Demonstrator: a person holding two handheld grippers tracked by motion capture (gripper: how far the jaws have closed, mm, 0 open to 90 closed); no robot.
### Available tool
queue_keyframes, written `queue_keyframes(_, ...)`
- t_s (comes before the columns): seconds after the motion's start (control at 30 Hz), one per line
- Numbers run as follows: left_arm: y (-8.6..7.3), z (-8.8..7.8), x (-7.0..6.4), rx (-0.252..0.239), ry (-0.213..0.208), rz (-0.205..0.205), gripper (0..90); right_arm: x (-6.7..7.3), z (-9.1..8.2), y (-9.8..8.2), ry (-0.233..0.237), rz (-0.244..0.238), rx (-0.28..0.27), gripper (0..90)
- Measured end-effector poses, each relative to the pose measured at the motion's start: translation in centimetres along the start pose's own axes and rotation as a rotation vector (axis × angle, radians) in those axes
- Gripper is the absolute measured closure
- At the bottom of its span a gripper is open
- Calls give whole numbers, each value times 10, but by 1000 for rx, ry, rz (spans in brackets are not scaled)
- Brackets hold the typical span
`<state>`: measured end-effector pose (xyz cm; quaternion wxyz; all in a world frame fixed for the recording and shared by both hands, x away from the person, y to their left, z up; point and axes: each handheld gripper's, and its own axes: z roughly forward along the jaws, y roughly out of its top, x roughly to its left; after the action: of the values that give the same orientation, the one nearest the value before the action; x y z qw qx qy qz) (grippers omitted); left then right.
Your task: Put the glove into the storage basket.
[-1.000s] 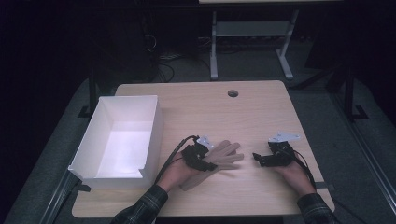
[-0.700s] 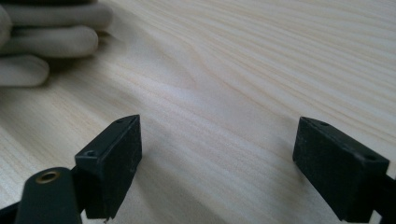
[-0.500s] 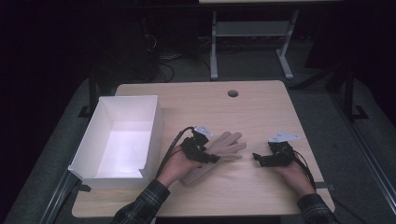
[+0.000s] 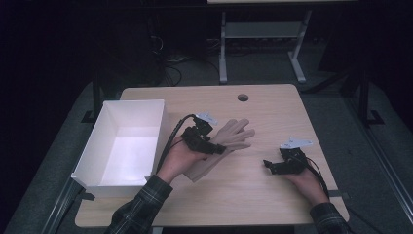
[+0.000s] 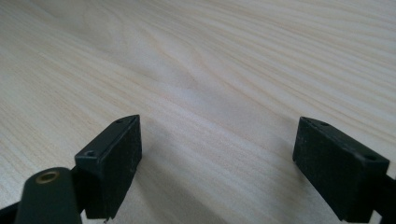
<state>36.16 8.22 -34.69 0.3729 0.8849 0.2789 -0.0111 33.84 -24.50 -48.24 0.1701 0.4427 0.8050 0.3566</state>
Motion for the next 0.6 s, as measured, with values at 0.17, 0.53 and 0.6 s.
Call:
queue_keyframes(0.17,9,-20,3,-1,25,11,675,0,0,0,0,1,-1,152)
queue_keyframes(0.53,15,-63,16,-32,70,-1,675,0,0,0,0,0,0,152)
queue_keyframes(0.6,13,-72,20,-45,74,-15,675,0,0,0,0,0,0,152)
